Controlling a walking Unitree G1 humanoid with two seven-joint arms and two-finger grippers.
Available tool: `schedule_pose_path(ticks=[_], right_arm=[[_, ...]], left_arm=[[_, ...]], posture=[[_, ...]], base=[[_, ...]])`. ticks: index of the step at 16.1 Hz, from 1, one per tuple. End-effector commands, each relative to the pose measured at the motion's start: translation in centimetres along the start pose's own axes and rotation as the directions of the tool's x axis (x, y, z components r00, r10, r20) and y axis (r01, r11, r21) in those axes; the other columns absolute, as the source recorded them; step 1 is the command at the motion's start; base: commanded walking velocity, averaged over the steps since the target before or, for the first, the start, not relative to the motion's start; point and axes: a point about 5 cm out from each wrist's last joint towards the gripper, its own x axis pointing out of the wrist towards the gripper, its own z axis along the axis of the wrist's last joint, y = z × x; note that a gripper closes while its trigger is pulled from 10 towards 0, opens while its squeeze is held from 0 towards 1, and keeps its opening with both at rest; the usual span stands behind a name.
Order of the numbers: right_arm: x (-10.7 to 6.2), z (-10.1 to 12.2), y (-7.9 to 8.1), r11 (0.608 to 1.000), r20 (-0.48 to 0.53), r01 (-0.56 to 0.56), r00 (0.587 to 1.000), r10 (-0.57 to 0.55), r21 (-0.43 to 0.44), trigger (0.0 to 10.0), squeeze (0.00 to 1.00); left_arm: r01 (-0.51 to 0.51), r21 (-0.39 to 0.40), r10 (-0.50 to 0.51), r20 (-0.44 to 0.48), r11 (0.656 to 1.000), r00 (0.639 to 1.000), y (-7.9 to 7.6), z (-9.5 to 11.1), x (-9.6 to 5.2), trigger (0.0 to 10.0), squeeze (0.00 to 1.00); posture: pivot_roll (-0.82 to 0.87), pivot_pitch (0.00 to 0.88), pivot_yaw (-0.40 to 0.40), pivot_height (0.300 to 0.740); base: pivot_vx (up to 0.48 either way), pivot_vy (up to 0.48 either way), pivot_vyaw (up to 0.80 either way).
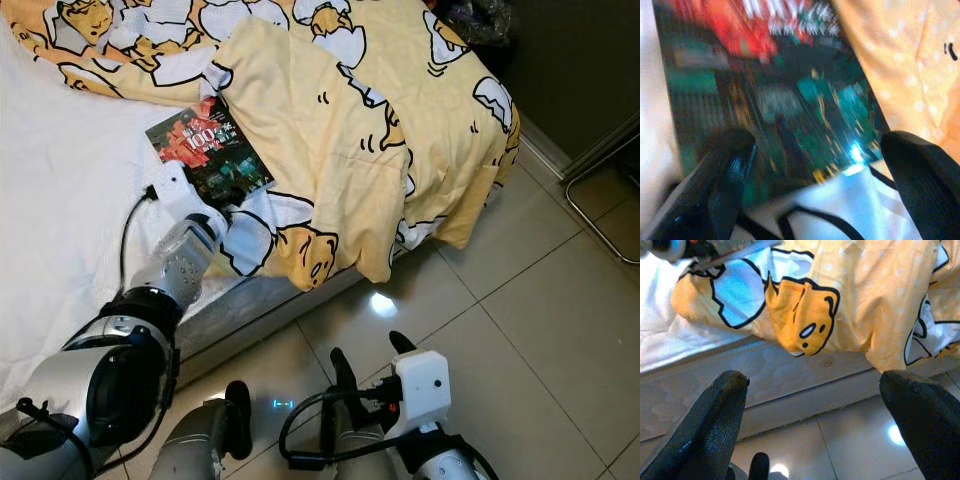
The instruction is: Clean up the room
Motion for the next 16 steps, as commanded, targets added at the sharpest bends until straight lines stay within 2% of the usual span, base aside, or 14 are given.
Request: schedule_pose_path(ticks=[1, 2, 3, 4, 5, 6, 7, 8, 9, 10, 11, 12, 14, 16], right_arm=[[-0.4, -0.1, -0.2, 1.0, -0.013, 0.022, 1.0, -0.022, -0.006, 10.0, 0.0], [-0.5, 0.4, -0.8, 0.998, 0.01, 0.067, 0.998, -0.067, -0.017, 10.0, 0.0], [-0.4, 0.6, -1.2, 0.996, 0.022, 0.086, 0.996, -0.085, -0.021, 10.0, 0.0], [-0.3, 1.1, -1.8, 0.992, 0.052, 0.124, 0.991, -0.122, -0.031, 10.0, 0.0], [-0.2, 1.5, -2.2, 0.989, 0.073, 0.147, 0.987, -0.144, -0.036, 10.0, 0.0], [0.1, 2.6, -2.7, 0.98, 0.127, 0.195, 0.974, -0.189, -0.036, 10.0, 0.0], [0.3, 3.2, -2.9, 0.977, 0.155, 0.213, 0.966, -0.205, -0.033, 10.0, 0.0], [0.4, 3.9, -3.0, 0.97, 0.202, 0.242, 0.952, -0.231, -0.031, 10.0, 0.0], [0.5, 4.4, -3.3, 0.961, 0.243, 0.276, 0.935, -0.26, -0.033, 10.0, 0.0], [0.5, 4.4, -3.4, 0.957, 0.256, 0.288, 0.928, -0.271, -0.032, 10.0, 0.0], [1.1, 4.2, -3.6, 0.955, 0.256, 0.297, 0.925, -0.28, -0.028, 10.0, 0.0], [1.9, 4.0, -3.7, 0.957, 0.249, 0.287, 0.931, -0.268, -0.04, 10.0, 0.0], [2.9, 4.2, -3.8, 0.958, 0.252, 0.28, 0.933, -0.258, -0.056, 10.0, 0.0], [3.5, 4.3, -4.1, 0.958, 0.264, 0.271, 0.934, -0.24, -0.089, 10.0, 0.0]], left_arm=[[0.025, 0.059, -0.027, 0.026, 0.998, 0.999, 0.0, 0.3, -0.1, 10.0, 0.0], [0.103, 0.248, -0.134, 0.113, 0.963, 0.985, 0.1, 1.7, -1.2, 10.0, 0.0], [0.126, 0.307, -0.176, 0.141, 0.943, 0.974, -0.1, 2.4, -1.8, 10.0, 0.0], [0.173, 0.386, -0.251, 0.162, 0.906, 0.954, -0.6, 3.3, -3.1, 10.0, 0.0], [0.199, 0.422, -0.29, 0.162, 0.884, 0.943, -0.9, 3.8, -4.0, 10.0, 0.0], [0.253, 0.492, -0.361, 0.135, 0.833, 0.923, -1.1, 3.8, -6.2, 10.0, 0.0], [0.277, 0.521, -0.389, 0.118, 0.808, 0.914, -0.9, 3.3, -7.3, 10.0, 0.0], [0.297, 0.568, -0.415, 0.087, 0.768, 0.906, 0.0, 1.8, -9.1, 10.0, 0.0], [0.307, 0.586, -0.406, 0.041, 0.75, 0.913, 1.2, -0.4, -10.9, 10.0, 0.0], [0.312, 0.591, -0.403, 0.024, 0.744, 0.915, 1.4, -1.2, -11.4, 10.0, 0.0], [0.312, 0.544, -0.383, 0.019, 0.779, 0.923, 0.6, -1.8, -11.1, 10.0, 0.0], [0.304, 0.518, -0.366, 0.02, 0.8, 0.93, -0.5, -1.5, -10.4, 10.0, 0.0], [0.291, 0.516, -0.358, 0.033, 0.805, 0.933, -1.3, -0.9, -9.2, 10.0, 0.0], [0.298, 0.529, -0.369, 0.03, 0.794, 0.929, -2.1, -0.9, -8.3, 10.0, 0.0]], posture=[[-0.17, 0.292, -0.018, 0.74], [-0.13, 0.265, -0.004, 0.74], [-0.1, 0.247, 0.001, 0.74], [-0.04, 0.213, 0.01, 0.74], [-0.03, 0.204, 0.012, 0.74], [0.01, 0.16, 0.021, 0.74], [0.02, 0.147, 0.022, 0.74], [0.03, 0.121, 0.023, 0.74], [0.04, 0.09, 0.016, 0.74], [0.04, 0.09, 0.016, 0.74], [0.04, 0.071, 0.012, 0.74], [0.04, 0.06, 0.007, 0.74], [0.03, 0.047, 0.008, 0.74], [0.02, 0.036, 0.006, 0.74]], base=[[0.0, 0.0, 0.0], [0.0, 0.0, 0.0], [0.0, 0.0, 0.0], [0.0, 0.0, 0.0], [0.0, 0.0, 0.0], [0.0, 0.0, 0.0], [0.0, 0.0, 0.0], [0.0, 0.0, 0.0], [0.0, 0.0, 0.0], [0.0, 0.0, 0.0], [0.0, 0.0, 0.0], [0.277, 0.394, -0.8], [0.463, 0.0, -0.78], [0.48, 0.0, 0.0]])
